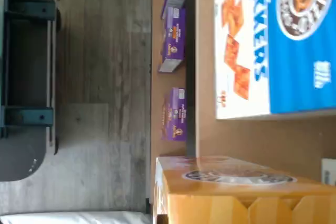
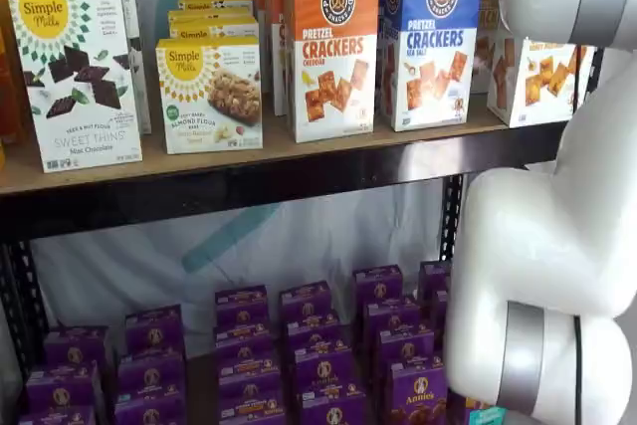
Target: Retrieve the yellow and white box located on the top shelf, the sixth one from the left
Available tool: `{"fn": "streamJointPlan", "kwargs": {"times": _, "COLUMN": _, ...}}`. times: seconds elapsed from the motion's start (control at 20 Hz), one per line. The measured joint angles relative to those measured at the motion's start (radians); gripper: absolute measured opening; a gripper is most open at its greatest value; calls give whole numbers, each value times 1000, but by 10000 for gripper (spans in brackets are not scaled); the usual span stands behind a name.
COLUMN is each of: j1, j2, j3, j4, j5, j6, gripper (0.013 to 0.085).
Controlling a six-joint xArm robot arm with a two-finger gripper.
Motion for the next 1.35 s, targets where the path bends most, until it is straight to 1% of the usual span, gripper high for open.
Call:
{"fn": "streamJointPlan", "kwargs": {"times": 0.2, "j1": -10, "j2": -109, "j3": 127, "j4": -6, "j5": -10, "j6": -14, "gripper": 610}}
{"fn": "streamJointPlan", "kwargs": {"times": 0.4, "j1": -12, "j2": -178, "j3": 203, "j4": -7, "j5": 2, "j6": -17, "gripper": 610}}
{"fn": "streamJointPlan", "kwargs": {"times": 0.55, "j1": -9, "j2": -215, "j3": 239, "j4": -8, "j5": 22, "j6": -12, "gripper": 610}}
{"fn": "streamJointPlan", "kwargs": {"times": 0.95, "j1": 22, "j2": -304, "j3": 332, "j4": -28, "j5": 43, "j6": 10, "gripper": 610}}
{"fn": "streamJointPlan", "kwargs": {"times": 1.35, "j1": 31, "j2": -333, "j3": 363, "j4": -19, "j5": 58, "j6": 24, "gripper": 610}}
